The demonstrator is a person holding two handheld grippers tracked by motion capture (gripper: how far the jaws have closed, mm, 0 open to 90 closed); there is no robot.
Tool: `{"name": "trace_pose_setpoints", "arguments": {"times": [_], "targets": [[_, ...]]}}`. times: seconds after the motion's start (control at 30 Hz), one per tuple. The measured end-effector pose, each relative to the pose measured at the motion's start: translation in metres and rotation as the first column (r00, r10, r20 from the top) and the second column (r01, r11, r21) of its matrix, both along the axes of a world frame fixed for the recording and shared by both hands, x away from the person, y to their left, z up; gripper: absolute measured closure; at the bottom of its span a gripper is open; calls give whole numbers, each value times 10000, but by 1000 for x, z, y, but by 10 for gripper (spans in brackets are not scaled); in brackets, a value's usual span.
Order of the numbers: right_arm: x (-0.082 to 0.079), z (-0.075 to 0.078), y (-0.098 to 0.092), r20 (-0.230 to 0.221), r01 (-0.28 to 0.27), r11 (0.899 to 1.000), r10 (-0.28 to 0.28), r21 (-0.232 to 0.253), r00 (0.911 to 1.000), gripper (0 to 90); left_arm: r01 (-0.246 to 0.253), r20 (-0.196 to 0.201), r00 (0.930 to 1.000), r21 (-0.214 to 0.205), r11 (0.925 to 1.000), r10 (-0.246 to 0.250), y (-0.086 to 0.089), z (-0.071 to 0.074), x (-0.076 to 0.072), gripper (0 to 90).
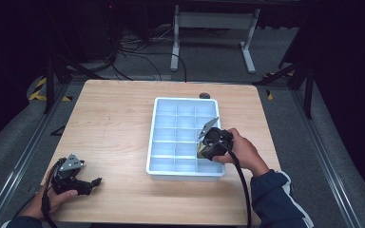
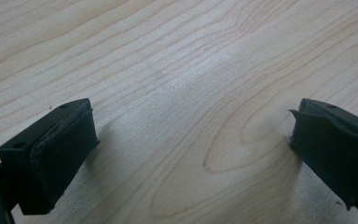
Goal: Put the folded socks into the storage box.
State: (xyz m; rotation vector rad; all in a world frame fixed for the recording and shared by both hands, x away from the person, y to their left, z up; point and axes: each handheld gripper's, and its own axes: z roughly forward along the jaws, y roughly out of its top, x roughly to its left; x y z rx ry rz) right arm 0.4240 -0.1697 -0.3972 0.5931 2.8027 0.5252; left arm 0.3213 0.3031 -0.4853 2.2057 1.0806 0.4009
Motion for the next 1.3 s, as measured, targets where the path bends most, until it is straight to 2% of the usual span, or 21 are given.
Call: {"name": "trace_pose_setpoints", "arguments": {"times": [0.17,0.4,0.47,0.83,1.3], "targets": [[-2,1,-2,129,55,9999,-57,156,9999,477,4,-3,10000,1,10000,-4,0,0,0,4],[-3,4,-7,539,497,9976,-522,476,9972,409,0,2,10000,-4,10000,0,0,0,0,4],[-3,5,-8,509,549,9967,-580,589,9970,403,0,1,10000,-3,10000,0,0,0,0,4],[-6,7,-10,951,904,9935,-967,690,9908,290,4,-4,10000,-2,10000,-4,0,0,0,4],[-13,11,-19,1206,1162,9879,-1283,1029,9844,293,6,1,10000,3,10000,-6,0,0,0,4]]}}
